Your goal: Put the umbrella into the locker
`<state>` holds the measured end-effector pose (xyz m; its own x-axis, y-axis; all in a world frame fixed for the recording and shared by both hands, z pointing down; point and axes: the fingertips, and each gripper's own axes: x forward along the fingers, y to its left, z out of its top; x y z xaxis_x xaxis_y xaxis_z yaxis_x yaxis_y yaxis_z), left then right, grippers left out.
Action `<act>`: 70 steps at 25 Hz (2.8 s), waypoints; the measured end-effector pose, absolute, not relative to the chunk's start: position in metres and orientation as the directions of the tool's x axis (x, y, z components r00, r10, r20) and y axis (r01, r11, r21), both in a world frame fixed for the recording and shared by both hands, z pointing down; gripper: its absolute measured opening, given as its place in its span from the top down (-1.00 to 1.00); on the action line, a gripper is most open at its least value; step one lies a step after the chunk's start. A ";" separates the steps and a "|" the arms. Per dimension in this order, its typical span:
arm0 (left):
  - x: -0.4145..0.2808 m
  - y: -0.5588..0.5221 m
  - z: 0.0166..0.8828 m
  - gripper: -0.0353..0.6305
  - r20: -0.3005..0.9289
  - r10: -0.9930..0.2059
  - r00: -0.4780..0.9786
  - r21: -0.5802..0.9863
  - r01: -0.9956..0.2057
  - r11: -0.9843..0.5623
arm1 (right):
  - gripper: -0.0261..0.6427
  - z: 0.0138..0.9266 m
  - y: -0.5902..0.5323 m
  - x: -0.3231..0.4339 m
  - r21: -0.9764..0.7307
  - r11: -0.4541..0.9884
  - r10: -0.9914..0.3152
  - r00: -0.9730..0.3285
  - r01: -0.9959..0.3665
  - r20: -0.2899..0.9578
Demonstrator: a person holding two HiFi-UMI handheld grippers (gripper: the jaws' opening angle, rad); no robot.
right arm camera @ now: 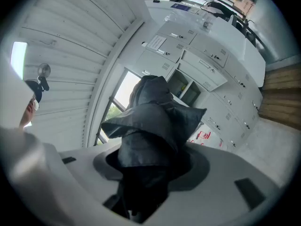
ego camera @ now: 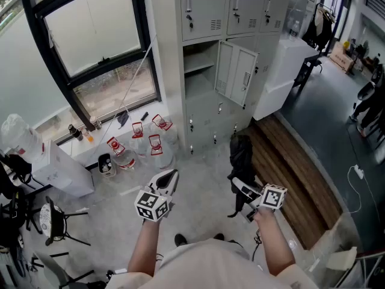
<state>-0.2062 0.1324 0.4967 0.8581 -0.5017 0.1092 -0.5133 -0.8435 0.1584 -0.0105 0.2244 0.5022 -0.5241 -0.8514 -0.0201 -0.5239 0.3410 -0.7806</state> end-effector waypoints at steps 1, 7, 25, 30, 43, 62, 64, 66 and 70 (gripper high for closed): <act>-0.206 0.132 0.497 0.88 0.109 -0.502 0.858 0.158 -0.514 -0.843 | 0.23 0.502 0.224 -0.011 -0.781 0.344 -0.850 -0.526 -0.521 -0.024; -0.203 0.133 0.495 0.88 0.102 -0.507 0.856 0.151 -0.517 -0.843 | 0.23 0.502 0.223 -0.011 -0.778 0.357 -0.843 -0.537 -0.517 -0.030; -0.174 0.153 0.489 0.88 0.113 -0.527 0.843 0.124 -0.538 -0.834 | 0.23 0.497 0.237 0.019 -0.784 0.399 -0.822 -0.565 -0.475 -0.076; -0.155 0.167 0.492 0.88 0.122 -0.538 0.834 0.121 -0.550 -0.826 | 0.22 0.504 0.247 0.036 -0.793 0.402 -0.810 -0.581 -0.458 -0.075; -0.109 0.202 0.502 0.88 0.133 -0.555 0.821 0.128 -0.569 -0.812 | 0.22 0.518 0.268 0.076 -0.791 0.419 -0.778 -0.625 -0.446 -0.061; -0.086 0.124 0.511 0.88 0.129 -0.533 0.836 0.156 -0.548 -0.822 | 0.22 0.528 0.198 0.092 -0.796 0.392 -0.788 -0.615 -0.462 -0.031; -0.083 0.107 0.513 0.88 0.129 -0.525 0.842 0.162 -0.540 -0.826 | 0.22 0.530 0.184 0.094 -0.792 0.382 -0.794 -0.608 -0.477 -0.016; -0.082 0.089 0.515 0.88 0.130 -0.516 0.847 0.165 -0.531 -0.831 | 0.22 0.528 0.168 0.091 -0.794 0.379 -0.797 -0.603 -0.476 -0.020; -0.079 0.053 0.514 0.88 0.124 -0.499 0.858 0.171 -0.514 -0.840 | 0.22 0.528 0.139 0.092 -0.792 0.366 -0.807 -0.590 -0.490 -0.008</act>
